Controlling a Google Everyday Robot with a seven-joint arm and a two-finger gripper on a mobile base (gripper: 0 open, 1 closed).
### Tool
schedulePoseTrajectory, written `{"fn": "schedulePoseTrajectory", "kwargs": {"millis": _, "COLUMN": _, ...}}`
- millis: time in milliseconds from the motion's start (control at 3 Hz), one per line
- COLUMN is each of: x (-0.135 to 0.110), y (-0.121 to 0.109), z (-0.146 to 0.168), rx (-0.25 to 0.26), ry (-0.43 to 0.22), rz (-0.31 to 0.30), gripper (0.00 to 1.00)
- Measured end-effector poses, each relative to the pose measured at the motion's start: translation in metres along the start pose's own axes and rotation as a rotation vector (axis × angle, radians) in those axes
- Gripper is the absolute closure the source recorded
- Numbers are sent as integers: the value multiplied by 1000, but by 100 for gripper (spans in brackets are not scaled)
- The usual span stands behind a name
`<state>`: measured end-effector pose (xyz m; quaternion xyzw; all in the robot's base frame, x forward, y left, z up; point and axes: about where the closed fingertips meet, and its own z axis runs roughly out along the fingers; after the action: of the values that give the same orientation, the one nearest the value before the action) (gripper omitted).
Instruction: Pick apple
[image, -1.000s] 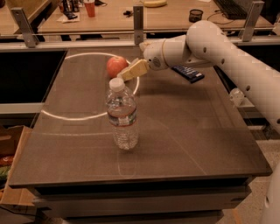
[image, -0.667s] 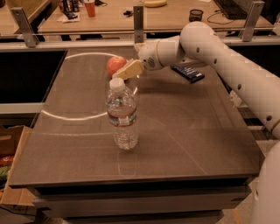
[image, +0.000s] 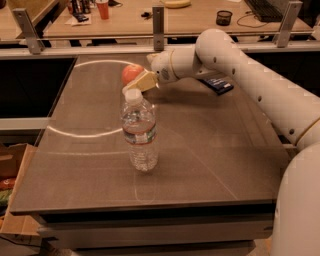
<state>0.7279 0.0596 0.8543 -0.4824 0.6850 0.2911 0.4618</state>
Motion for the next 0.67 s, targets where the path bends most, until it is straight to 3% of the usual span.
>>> {"fn": "schedulePoseTrajectory", "kwargs": {"millis": 333, "x": 5, "y": 0, "z": 6, "rx": -2, "ry": 7, "rz": 11, "gripper": 0}}
{"fn": "schedulePoseTrajectory", "kwargs": {"millis": 667, "x": 9, "y": 1, "z": 11, "rx": -7, "ry": 10, "rz": 12, "gripper": 16}}
